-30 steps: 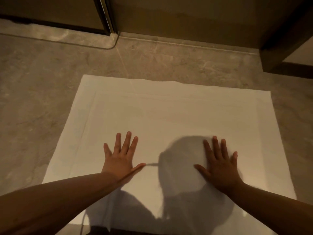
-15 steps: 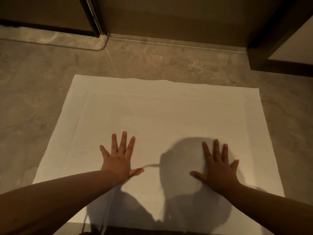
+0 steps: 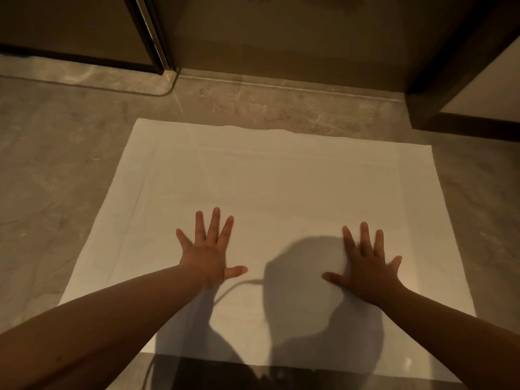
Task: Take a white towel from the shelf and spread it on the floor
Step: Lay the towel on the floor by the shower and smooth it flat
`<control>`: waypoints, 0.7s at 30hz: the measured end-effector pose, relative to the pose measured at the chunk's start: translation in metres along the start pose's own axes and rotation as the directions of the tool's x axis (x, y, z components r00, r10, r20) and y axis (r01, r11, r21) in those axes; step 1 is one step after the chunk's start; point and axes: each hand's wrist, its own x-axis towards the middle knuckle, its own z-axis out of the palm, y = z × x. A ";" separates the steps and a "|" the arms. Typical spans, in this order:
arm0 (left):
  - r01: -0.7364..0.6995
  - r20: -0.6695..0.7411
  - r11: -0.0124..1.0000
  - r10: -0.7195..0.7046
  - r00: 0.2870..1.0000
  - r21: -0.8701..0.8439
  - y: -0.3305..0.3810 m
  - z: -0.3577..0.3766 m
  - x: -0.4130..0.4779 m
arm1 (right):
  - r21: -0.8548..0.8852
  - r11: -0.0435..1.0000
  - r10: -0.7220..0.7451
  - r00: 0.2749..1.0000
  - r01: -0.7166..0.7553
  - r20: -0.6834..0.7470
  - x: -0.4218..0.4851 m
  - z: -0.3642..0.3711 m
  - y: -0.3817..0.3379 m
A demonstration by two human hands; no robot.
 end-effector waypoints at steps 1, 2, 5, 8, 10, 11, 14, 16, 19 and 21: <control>0.001 0.004 1.000 -0.001 1.000 -0.002 0.002 -0.002 0.002 | 0.002 1.000 0.001 1.000 -0.001 0.000 0.003 -0.002 0.002; 0.001 0.007 1.000 -0.001 1.000 -0.004 0.004 -0.005 0.005 | 0.005 1.000 0.001 1.000 -0.001 -0.001 0.007 -0.004 0.005; -0.001 0.008 1.000 0.001 1.000 -0.006 0.007 -0.011 0.012 | 0.007 1.000 0.003 1.000 -0.003 -0.010 0.015 -0.008 0.010; -0.010 0.011 1.000 0.010 1.000 -0.007 0.009 -0.017 0.018 | 0.011 1.000 0.010 1.000 -0.010 -0.011 0.020 -0.012 0.013; -0.014 0.010 1.000 0.015 1.000 -0.003 0.011 -0.020 0.021 | 0.021 1.000 0.012 1.000 -0.012 -0.003 0.022 -0.014 0.015; -0.016 0.009 1.000 0.016 1.000 -0.002 0.011 -0.021 0.022 | 0.028 1.000 0.011 1.000 -0.011 0.001 0.024 -0.015 0.016; -0.025 0.007 1.000 0.025 1.000 -0.009 0.011 -0.024 0.028 | 0.038 0.999 0.012 1.000 -0.012 0.000 0.028 -0.019 0.018; -0.030 0.006 0.999 0.030 1.000 -0.015 0.011 -0.026 0.031 | 0.040 0.999 0.015 1.000 -0.015 0.003 0.030 -0.021 0.019; -0.033 0.003 0.999 0.033 0.999 -0.021 0.012 -0.029 0.036 | 0.046 0.999 0.018 1.000 -0.018 0.010 0.034 -0.023 0.020; -0.035 0.001 0.999 0.035 0.999 -0.023 0.012 -0.030 0.038 | 0.049 0.999 0.020 1.000 -0.020 0.013 0.036 -0.025 0.021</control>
